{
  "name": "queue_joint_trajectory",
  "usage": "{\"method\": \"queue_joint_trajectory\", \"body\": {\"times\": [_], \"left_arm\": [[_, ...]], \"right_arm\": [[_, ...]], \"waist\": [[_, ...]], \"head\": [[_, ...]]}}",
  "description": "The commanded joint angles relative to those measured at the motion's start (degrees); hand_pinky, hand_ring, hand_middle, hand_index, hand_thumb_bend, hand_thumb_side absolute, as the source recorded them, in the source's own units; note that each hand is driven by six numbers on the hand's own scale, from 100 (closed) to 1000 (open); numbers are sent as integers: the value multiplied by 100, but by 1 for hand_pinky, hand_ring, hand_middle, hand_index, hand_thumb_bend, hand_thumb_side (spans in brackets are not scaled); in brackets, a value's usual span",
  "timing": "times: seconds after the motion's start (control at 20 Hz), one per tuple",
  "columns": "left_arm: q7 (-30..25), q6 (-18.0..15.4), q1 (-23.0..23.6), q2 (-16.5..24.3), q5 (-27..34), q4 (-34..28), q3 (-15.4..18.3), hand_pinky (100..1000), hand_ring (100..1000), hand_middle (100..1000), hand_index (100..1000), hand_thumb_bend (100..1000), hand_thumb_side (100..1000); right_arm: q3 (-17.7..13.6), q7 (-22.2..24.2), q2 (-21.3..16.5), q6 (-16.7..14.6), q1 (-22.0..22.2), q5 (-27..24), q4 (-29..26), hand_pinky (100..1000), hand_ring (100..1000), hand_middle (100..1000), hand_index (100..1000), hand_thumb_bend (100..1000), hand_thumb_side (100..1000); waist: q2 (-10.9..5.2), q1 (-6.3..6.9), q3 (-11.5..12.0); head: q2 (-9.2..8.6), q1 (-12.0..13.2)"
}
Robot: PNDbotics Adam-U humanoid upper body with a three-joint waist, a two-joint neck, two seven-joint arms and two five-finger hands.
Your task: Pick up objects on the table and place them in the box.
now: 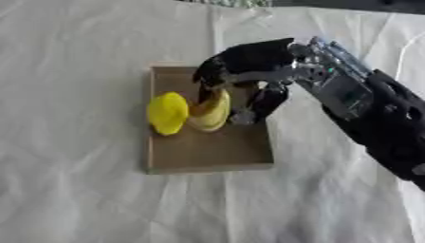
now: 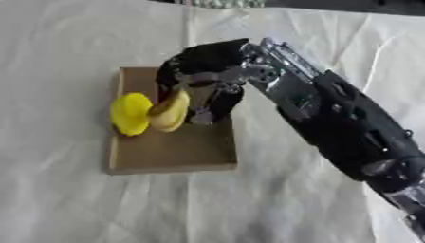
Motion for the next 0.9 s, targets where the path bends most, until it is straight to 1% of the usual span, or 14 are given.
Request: {"method": "queue_joint_trajectory", "body": {"times": [0.05, 0.15, 0.25, 0.35, 0.5, 0.6, 0.7, 0.8, 0.85, 0.9], "left_arm": [[-31, -7, -51, 51, 18, -100, -4, 886, 799, 785, 819, 352, 513], [-34, -3, -50, 47, 21, -100, -6, 887, 799, 785, 819, 352, 513], [-38, -2, -47, 46, 22, -100, -7, 887, 799, 785, 819, 353, 513], [-40, -1, -42, 45, 22, -100, -8, 887, 799, 786, 819, 353, 513], [-41, -3, -42, 47, 23, -100, -9, 887, 799, 786, 819, 353, 512], [-39, -3, -43, 49, 26, -100, -8, 887, 799, 786, 818, 353, 513], [-35, -3, -42, 51, 25, -100, -4, 887, 799, 786, 819, 352, 512], [-26, -4, -34, 57, 19, -100, 5, 887, 800, 786, 818, 352, 512], [-21, -5, -28, 61, 14, -100, 10, 887, 800, 786, 818, 352, 512], [-16, -5, -25, 63, 10, -100, 14, 887, 800, 786, 818, 352, 512]], "right_arm": [[-81, 184, -44, -237, -64, 72, -34, 931, 1000, 890, 956, 100, 385], [-106, 262, -41, -335, -53, 108, -53, 938, 1000, 906, 971, 100, 459], [-137, 300, -43, -407, -37, 168, -73, 947, 1000, 916, 983, 100, 486], [-177, 272, -45, -432, -22, 214, -95, 945, 1000, 908, 982, 100, 439], [-253, 169, -64, -388, 2, 217, -160, 943, 1000, 908, 981, 100, 399], [-325, 93, -95, -326, 25, 175, -254, 940, 1000, 905, 979, 100, 335], [-473, -12, -147, -215, 70, 114, -419, 934, 1000, 902, 975, 100, 247], [-682, -136, -249, -49, 134, 73, -619, 925, 1000, 898, 969, 100, 118], [-814, -216, -329, 56, 172, 67, -717, 924, 1000, 897, 968, 100, 100], [-926, -294, -408, 155, 214, 54, -814, 922, 1000, 894, 965, 100, 100]], "waist": [[-161, 30, 1], [-161, 31, -3], [-162, 33, -5], [-162, 35, -9], [-163, 38, -17], [-164, 38, -24], [-166, 41, -36], [-168, 43, -48], [-170, 44, -55], [-172, 43, -60]], "head": [[-3, 18], [-4, 25], [-2, 32], [-5, 39], [-6, 50], [-13, 59], [-15, 71], [-20, 88], [-24, 100], [-28, 108]]}}
